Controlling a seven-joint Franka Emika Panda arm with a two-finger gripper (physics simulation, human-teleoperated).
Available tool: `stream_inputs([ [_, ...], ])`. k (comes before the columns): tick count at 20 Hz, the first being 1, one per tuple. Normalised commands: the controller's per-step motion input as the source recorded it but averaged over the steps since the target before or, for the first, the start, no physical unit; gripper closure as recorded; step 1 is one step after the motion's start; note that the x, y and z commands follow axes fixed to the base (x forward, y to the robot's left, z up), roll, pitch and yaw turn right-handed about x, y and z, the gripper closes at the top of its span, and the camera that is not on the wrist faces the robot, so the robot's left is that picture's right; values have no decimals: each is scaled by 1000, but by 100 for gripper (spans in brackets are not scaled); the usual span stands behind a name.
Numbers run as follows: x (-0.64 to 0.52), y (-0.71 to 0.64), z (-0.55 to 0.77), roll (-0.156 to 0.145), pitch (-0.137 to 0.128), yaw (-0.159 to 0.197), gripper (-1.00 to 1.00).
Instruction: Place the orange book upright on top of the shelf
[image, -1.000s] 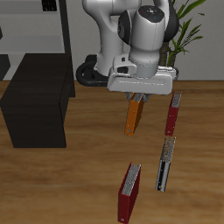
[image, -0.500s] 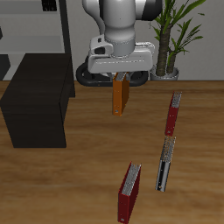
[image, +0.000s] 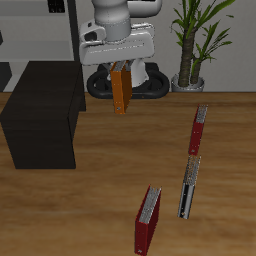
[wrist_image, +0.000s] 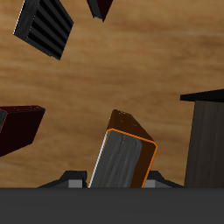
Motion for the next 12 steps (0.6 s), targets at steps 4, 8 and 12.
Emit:
stream_inputs([
  [4, -125, -340, 200, 36, -3, 42, 100],
  [8, -83, -227, 116, 27, 0, 39, 100],
  [12, -110, -469, 299, 6, -19, 16, 100],
])
